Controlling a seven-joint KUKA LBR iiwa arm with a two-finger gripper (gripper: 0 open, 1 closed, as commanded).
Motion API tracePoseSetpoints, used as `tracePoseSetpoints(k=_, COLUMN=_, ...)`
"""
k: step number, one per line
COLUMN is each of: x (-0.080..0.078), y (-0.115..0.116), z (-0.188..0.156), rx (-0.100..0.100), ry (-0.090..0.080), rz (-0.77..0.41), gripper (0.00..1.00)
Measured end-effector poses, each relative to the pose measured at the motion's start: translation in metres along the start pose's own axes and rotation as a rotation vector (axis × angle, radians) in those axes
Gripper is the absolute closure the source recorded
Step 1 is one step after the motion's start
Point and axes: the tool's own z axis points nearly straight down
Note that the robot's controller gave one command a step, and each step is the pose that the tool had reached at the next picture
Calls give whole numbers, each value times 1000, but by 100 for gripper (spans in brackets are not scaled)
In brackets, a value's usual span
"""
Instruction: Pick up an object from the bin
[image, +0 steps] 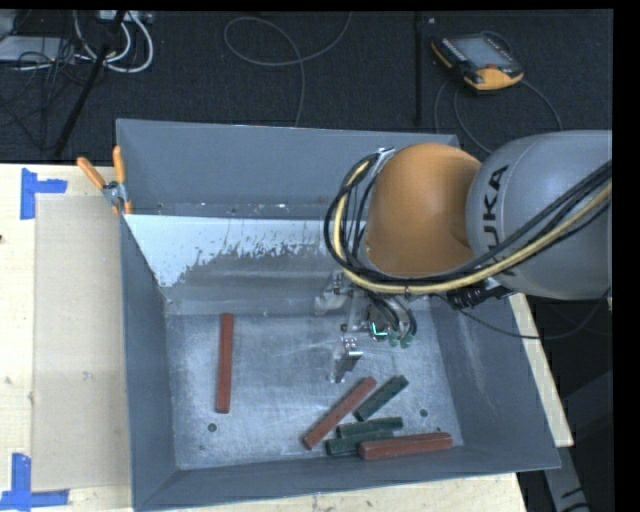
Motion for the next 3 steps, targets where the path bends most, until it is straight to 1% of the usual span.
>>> tracePoseSetpoints(k=1, x=-2, y=0, z=-4, rx=0, ry=-7, rz=2, gripper=0)
tracePoseSetpoints(k=2, x=14, y=-32, z=47, rx=0, ry=-10, rz=-134, gripper=0)
tracePoseSetpoints(k=3, x=52, y=-61, z=62, rx=1, ry=-6, rz=-411, gripper=0)
